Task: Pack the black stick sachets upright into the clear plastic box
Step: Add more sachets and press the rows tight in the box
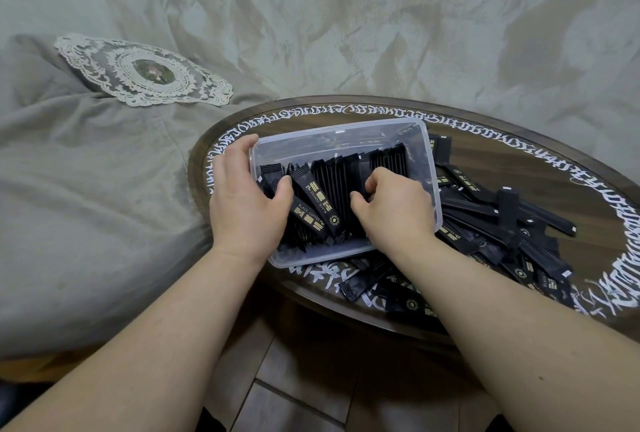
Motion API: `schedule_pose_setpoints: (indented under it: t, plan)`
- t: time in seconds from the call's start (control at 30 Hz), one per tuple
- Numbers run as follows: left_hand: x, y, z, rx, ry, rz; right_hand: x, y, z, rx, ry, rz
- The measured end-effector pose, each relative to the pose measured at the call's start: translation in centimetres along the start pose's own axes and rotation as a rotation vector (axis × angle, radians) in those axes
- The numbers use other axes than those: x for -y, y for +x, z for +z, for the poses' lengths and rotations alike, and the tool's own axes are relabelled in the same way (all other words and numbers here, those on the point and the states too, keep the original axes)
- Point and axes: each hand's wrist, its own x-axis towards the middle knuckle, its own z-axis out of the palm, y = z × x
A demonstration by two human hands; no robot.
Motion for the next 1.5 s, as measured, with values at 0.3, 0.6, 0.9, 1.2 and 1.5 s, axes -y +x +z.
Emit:
schedule_pose_setpoints:
  t: [0.3, 0.6, 0.9, 1.2, 1.5]
  plan:
    - [-0.1, -0.2, -0.1, -0.01, -0.01, 0.021, 0.4, 0.3, 0.6, 0.017, 0.097, -0.11]
    - [-0.1, -0.2, 0.0, -0.002, -0.01, 0.017, -0.8, 0.4, 0.6, 0.03, 0.093, -0.089]
    - [0.0, -0.2, 0.0, 0.002, -0.005, 0.019, -0.6, 0.4, 0.1, -0.006, 0.037, -0.191]
    - [-0.1, -0.1, 0.0, -0.003, 0.001, 0.018, -2.0, 0.5, -0.5, 0.047, 0.038, 0.064]
    - [0.0, -0.1, 0.1, -0.009, 0.005, 0.021, -1.6, 0.4, -0.3, 0.096, 0.029, 0.038]
